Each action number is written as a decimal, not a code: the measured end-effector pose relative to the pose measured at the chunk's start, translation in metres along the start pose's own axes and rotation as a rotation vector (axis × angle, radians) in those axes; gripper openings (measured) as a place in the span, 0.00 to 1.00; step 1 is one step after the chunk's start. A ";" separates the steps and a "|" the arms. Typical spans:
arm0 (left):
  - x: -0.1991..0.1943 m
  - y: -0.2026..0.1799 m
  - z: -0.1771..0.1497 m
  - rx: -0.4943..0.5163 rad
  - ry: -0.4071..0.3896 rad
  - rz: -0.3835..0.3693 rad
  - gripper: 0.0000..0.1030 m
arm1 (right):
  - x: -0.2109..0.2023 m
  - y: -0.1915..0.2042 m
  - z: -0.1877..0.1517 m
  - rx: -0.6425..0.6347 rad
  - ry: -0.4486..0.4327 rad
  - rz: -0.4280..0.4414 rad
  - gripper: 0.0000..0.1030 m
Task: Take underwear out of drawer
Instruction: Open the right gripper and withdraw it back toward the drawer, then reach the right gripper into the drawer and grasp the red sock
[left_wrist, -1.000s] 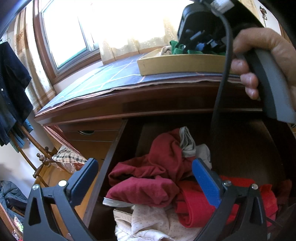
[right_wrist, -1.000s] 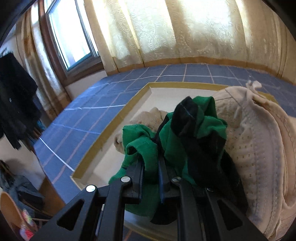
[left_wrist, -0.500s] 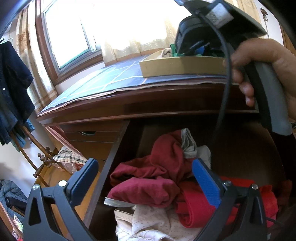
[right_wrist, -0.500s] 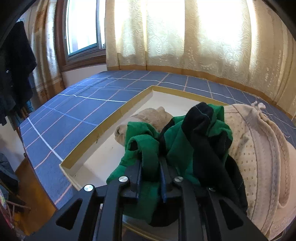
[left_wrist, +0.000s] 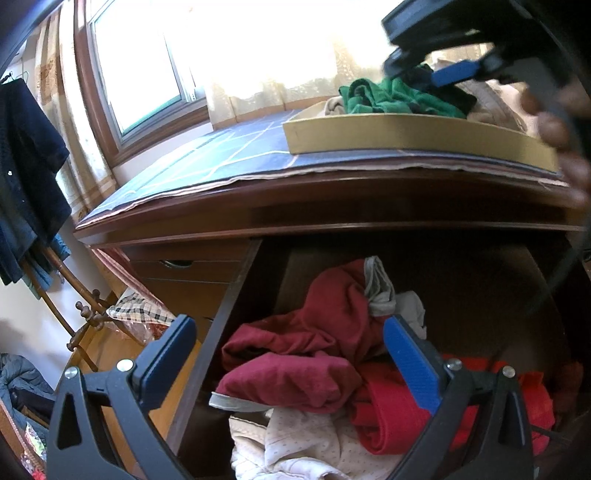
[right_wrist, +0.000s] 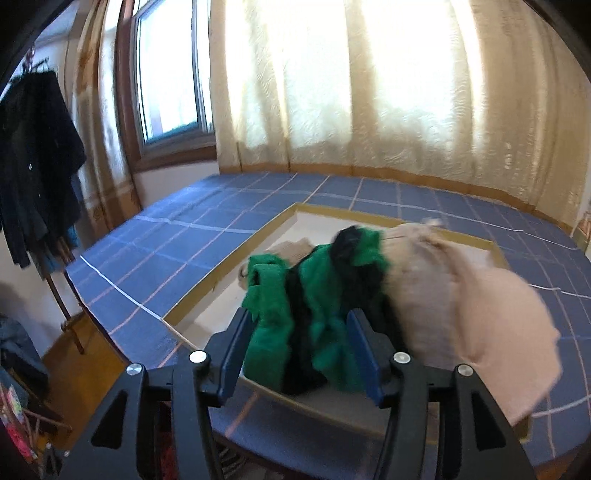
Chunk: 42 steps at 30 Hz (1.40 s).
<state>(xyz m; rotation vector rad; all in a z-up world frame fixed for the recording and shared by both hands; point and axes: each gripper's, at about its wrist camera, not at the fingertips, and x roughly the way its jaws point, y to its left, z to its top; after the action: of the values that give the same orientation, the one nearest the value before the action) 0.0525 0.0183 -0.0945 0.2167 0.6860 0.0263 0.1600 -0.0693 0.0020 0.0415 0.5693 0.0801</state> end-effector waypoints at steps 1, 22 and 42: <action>0.000 0.000 0.000 0.002 0.000 0.002 1.00 | -0.010 -0.006 -0.001 0.011 -0.014 0.007 0.55; 0.001 -0.003 0.000 0.009 0.004 0.013 1.00 | -0.101 -0.054 -0.087 0.069 0.046 0.048 0.55; -0.004 -0.003 0.000 0.023 -0.003 0.027 1.00 | -0.102 -0.058 -0.187 0.067 0.506 0.058 0.55</action>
<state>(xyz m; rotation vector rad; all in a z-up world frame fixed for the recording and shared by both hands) 0.0490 0.0148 -0.0923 0.2481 0.6801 0.0442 -0.0232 -0.1330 -0.1039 0.1049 1.0766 0.1292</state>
